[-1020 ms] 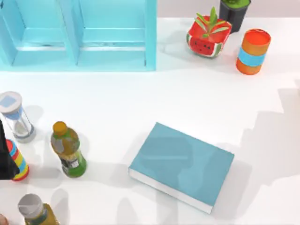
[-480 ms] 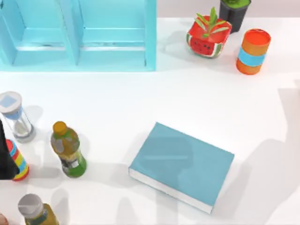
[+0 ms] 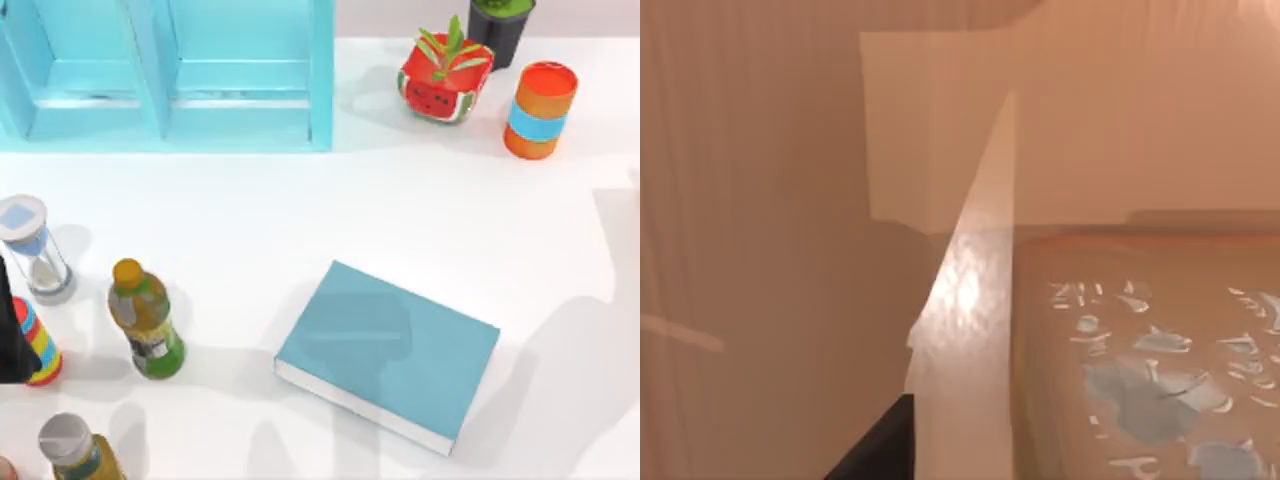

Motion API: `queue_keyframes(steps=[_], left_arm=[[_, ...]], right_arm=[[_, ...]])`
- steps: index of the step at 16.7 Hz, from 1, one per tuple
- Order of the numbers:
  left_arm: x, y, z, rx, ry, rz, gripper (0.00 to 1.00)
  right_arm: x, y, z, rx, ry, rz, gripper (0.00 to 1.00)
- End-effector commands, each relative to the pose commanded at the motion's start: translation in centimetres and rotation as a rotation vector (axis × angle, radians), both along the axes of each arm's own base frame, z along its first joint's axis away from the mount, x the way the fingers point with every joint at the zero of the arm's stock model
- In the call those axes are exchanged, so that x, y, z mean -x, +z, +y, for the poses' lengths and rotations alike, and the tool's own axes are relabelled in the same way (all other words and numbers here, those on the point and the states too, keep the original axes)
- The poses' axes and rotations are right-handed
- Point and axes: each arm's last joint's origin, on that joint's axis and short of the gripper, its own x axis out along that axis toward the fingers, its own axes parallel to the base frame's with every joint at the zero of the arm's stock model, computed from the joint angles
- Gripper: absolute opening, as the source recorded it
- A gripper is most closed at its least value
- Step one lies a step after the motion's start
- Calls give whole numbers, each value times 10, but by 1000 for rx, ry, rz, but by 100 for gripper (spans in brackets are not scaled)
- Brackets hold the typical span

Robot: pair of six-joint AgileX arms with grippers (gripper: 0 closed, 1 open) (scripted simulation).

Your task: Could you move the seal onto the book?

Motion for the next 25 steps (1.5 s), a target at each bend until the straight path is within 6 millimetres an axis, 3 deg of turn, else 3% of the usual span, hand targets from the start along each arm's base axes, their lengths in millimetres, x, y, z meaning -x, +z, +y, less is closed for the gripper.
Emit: queue_keyframes(steps=[9,20,25], left_arm=[[0,0,0,0,0,0,100],[0,0,0,0,0,0,100],[0,0,0,0,0,0,100]], right_arm=[[0,0,0,0,0,0,2],[-1,5,-1,11,-15,-9,0],[-12,57,11,87,-129,-87,0]])
